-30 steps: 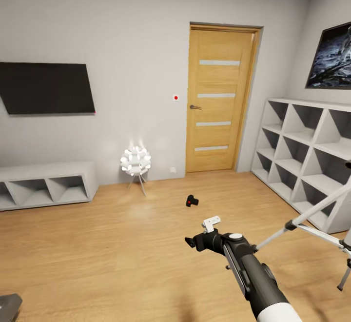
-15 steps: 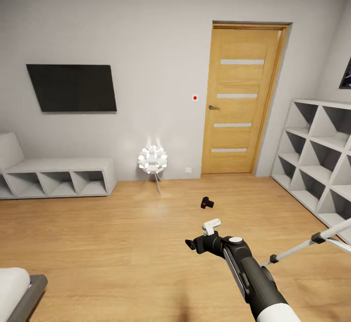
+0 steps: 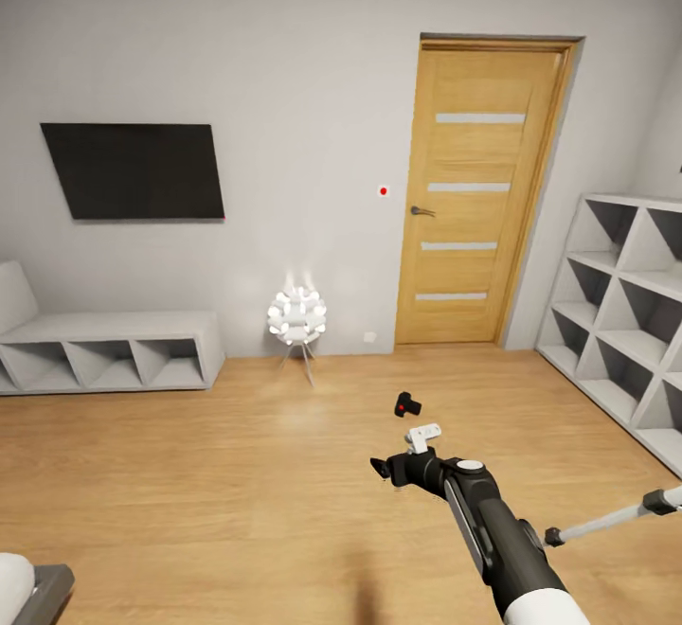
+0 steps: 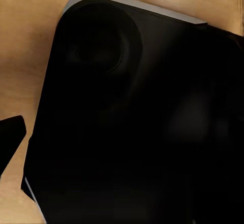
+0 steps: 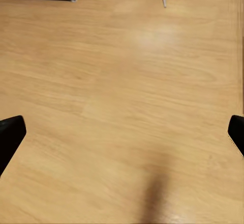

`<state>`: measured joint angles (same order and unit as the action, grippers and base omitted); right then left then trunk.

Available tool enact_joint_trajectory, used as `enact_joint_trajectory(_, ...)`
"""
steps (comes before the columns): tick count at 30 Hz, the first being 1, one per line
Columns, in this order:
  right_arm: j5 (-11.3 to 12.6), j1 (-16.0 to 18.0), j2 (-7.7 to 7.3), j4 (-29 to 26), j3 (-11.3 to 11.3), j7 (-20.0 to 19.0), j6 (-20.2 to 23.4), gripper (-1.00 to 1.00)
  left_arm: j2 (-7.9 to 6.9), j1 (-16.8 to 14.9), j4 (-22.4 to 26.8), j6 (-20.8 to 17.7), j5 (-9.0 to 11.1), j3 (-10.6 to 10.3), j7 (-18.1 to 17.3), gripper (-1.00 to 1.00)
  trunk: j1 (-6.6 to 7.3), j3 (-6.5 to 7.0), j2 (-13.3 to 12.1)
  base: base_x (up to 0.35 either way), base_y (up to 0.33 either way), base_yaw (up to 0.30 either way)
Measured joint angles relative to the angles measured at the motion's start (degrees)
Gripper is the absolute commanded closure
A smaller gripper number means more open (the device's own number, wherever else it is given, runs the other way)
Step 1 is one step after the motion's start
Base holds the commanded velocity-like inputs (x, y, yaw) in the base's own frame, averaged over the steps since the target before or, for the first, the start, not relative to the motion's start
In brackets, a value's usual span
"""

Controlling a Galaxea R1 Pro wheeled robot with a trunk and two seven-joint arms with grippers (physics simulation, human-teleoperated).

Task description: Attach the digital camera to the camera tripod in the bedroom.

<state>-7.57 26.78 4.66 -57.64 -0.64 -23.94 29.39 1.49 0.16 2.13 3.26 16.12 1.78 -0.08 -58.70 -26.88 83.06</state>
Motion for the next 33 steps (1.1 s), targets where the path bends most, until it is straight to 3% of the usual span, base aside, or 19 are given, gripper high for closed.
enact_joint_trajectory(12,-0.1,0.0,0.11,0.0,2.4,0.0,-0.1,-1.0,0.06,0.0,0.0,0.1,0.0,0.0,0.0,-1.0,0.0,0.0,0.0,0.317,0.0,0.0)
enact_joint_trajectory(33,-0.3,0.0,-0.03,0.0,2.3,0.0,-0.2,-1.0,0.02,0.0,0.0,0.1,0.3,0.0,0.0,-1.0,0.0,0.0,0.0,0.318,0.0,0.0)
